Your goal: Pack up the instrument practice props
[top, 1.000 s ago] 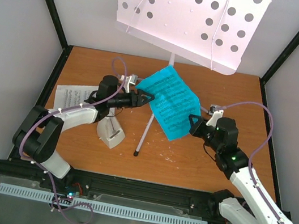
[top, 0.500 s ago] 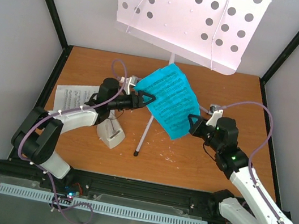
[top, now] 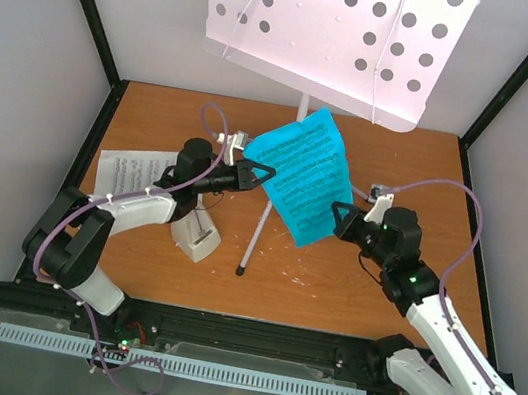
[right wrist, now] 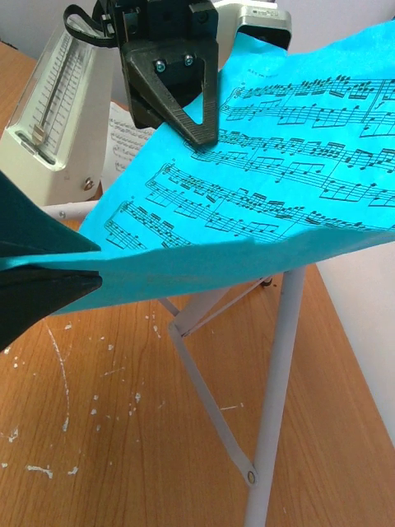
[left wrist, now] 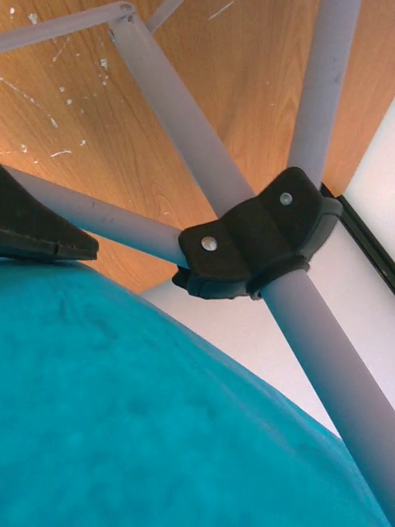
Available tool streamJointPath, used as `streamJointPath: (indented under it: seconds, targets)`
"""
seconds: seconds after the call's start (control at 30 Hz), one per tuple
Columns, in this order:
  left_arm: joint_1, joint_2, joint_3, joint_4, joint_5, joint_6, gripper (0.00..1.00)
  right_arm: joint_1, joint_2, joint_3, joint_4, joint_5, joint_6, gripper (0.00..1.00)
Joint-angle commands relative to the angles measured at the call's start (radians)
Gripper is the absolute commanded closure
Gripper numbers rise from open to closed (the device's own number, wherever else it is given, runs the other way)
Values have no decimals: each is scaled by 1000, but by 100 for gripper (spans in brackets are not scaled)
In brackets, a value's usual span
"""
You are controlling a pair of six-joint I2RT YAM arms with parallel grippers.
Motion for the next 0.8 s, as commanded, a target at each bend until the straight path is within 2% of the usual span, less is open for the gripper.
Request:
streamJointPath:
  seconds: [0.0,0.07,0.1,0.13,0.17,0.2,0.23,0.3,0.37,0.53,0.77]
  targets:
    - [-6,-73,22,-26,-28,59,98,-10,-36,6,-2,-2,-6,97]
    - [-6,-104,39,-63,-28,89,100,-10,-46,21,-7,-13,-18,94]
    - [-5,-125,56,-86,-33,102,100,-10,-49,31,-14,-20,-26,88]
    - [-2,-138,68,-114,-34,118,100,-11,-52,44,-24,-24,-36,77]
    - [3,-162,81,-145,-34,132,100,-10,-56,56,-37,-27,-48,55]
    - [15,-181,92,-180,-32,145,99,-9,-61,72,-54,-27,-58,40]
    - [36,-202,101,-221,-28,152,100,-9,-67,88,-73,-20,-69,28]
    - [101,-243,98,-279,9,150,100,-9,-90,110,-103,-7,-92,15]
    - [177,-285,86,-321,44,150,100,-9,-114,123,-123,9,-106,9]
    - [419,-336,72,-388,136,139,100,-9,-145,126,-155,44,-121,1]
    - [753,-357,-94,-356,180,122,100,-9,-182,101,-161,54,-104,0]
